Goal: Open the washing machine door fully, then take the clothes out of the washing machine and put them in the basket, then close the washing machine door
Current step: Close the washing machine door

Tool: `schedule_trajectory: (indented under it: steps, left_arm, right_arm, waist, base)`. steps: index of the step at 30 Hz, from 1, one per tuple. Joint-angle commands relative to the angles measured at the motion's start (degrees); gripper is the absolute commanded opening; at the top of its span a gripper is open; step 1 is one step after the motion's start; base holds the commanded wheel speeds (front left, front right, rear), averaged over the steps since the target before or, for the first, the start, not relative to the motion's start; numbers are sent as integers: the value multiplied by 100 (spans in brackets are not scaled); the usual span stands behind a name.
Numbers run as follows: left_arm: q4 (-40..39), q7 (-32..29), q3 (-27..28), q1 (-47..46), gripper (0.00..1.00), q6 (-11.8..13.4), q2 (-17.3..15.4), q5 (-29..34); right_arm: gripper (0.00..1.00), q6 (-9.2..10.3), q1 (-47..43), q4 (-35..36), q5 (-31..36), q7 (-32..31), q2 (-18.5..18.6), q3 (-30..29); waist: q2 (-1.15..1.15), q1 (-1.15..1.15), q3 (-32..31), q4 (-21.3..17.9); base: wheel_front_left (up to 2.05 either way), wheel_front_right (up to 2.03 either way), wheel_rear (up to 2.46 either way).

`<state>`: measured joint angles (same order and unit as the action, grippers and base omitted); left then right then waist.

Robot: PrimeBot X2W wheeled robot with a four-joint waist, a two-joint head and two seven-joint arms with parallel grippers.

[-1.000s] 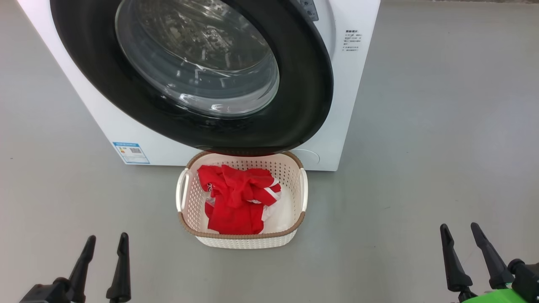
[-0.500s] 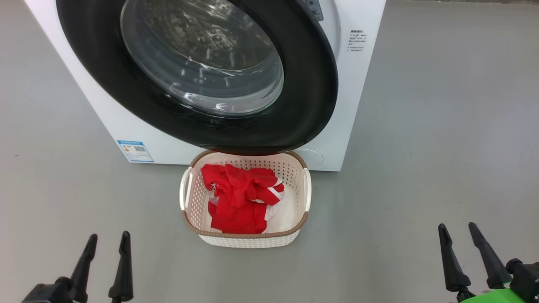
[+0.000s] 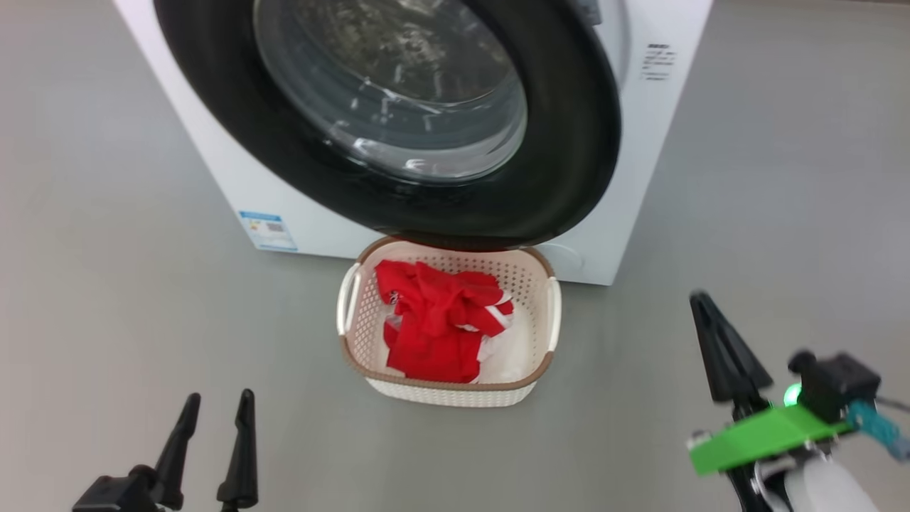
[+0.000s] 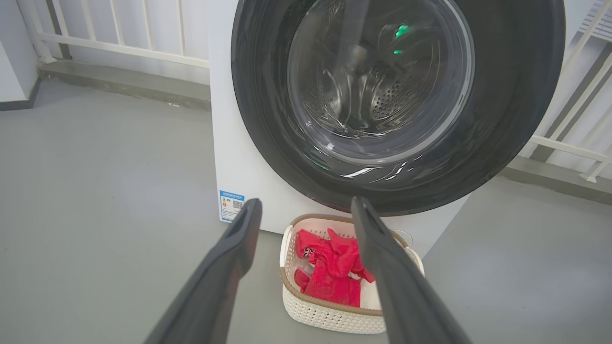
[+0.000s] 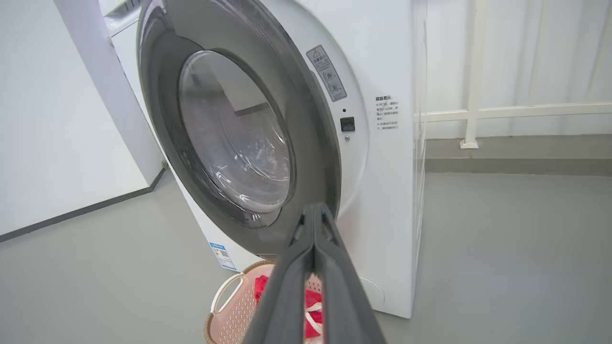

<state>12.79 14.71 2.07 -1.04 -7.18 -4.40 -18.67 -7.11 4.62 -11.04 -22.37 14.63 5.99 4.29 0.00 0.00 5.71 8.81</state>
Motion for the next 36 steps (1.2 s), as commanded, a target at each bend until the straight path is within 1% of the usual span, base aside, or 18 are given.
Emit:
schedule_trajectory:
  steps: [1,7,12,21,36]
  left_arm:
    - [-166,29,144,-167,100,-31,-15,17]
    - [-114,29,-46,-346,100,-31,79,-44]
    - [-108,29,-107,-528,100,-31,118,-110]
    - [-146,29,-268,-935,100,-31,149,-317]
    - [-192,29,-521,-1495,100,-31,152,-637]
  right_arm:
    - [0,-37,425,42,-133,37,77,211]
    - [0,-37,1252,-241,-180,37,119,460]
    - [0,-37,1828,-427,-185,37,78,512]
    - [0,-37,2746,-827,-138,37,57,318]
    - [0,-37,3818,-1127,-63,37,289,-56]
  waist:
    - [0,0,131,182]
    - [0,0,410,470]
    - [0,0,661,607]
    - [0,0,1266,832]
    - [0,0,2074,1021]
  base:
    - [0,0,0]
    - [0,0,0]
    - [0,0,0]
    - [0,0,0]
    - [0,0,0]
